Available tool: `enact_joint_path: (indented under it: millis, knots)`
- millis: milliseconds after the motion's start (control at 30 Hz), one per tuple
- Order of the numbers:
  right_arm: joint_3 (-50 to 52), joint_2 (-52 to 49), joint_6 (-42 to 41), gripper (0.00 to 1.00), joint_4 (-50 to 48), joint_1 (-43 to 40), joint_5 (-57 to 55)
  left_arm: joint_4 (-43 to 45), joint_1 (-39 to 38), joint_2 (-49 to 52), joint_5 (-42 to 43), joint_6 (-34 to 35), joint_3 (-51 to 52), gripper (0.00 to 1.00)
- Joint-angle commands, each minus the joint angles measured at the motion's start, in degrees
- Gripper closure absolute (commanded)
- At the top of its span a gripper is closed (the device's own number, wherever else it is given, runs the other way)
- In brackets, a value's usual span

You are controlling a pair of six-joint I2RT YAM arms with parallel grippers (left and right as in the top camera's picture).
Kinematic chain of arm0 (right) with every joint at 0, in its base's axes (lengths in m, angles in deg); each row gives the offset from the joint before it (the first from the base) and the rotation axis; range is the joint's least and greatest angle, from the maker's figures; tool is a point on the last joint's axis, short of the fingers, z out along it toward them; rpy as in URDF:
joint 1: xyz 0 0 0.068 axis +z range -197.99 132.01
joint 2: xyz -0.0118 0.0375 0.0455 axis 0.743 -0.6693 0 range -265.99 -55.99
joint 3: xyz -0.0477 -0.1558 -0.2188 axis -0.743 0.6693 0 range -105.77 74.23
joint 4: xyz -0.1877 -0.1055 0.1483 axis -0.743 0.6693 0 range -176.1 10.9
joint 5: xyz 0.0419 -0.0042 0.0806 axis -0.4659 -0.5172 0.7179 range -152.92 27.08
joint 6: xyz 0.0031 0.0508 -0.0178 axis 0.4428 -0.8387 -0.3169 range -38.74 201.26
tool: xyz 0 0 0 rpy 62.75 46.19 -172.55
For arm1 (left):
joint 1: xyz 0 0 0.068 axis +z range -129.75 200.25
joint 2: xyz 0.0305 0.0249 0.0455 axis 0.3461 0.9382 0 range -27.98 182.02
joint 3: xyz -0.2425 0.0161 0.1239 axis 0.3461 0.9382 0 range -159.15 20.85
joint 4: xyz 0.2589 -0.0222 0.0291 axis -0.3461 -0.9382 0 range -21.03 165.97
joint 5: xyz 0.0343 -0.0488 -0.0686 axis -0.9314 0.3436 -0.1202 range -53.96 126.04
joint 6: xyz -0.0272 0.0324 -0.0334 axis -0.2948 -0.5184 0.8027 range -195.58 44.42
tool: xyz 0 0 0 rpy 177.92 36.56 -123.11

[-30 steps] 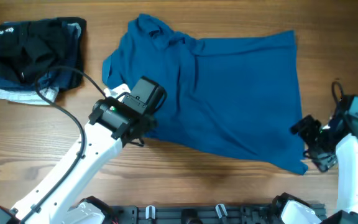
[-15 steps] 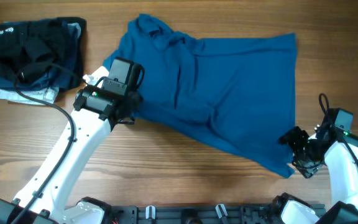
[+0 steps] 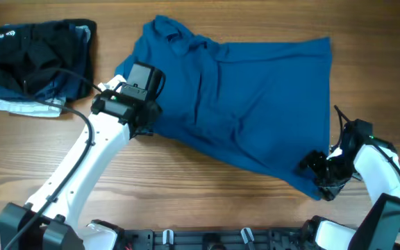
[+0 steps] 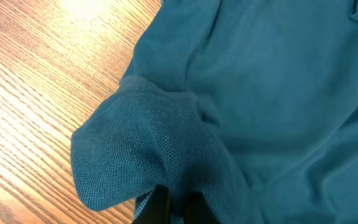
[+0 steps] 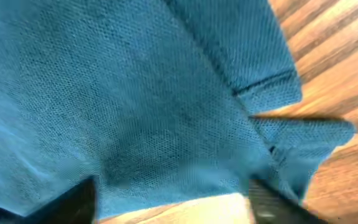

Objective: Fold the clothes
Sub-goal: 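Grasp the shirt's lower left and lower right edges with both grippers, then fold the shirt's bottom half upward toward the top edge with both grippers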

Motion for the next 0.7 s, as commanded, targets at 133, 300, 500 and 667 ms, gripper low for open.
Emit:
enact_joint_path:
  millis: [133, 300, 500, 667]
  knots:
    - [-0.5, -0.3, -0.7, 0.96, -2.9, 0.4, 1.2, -0.3, 0.4, 0.3, -1.2, -0.5, -0.5, 0.96]
    - [-5.5, 0.1, 2.0, 0.91, 2.2, 0.4, -0.1, -0.7, 0.4, 0.3, -1.2, -0.5, -0.5, 0.96]
    - [-4.2, 0.0, -8.9, 0.7, 2.9, 5.8, -7.6, -0.3, 0.4, 2.8, -1.6, -0.5, -0.5, 0.96]
    - [-3.7, -1.6, -11.4, 0.56, 2.0, 9.7, -8.6, -0.6, 0.4, 3.6, -1.6, -0.5, -0.5, 0.96]
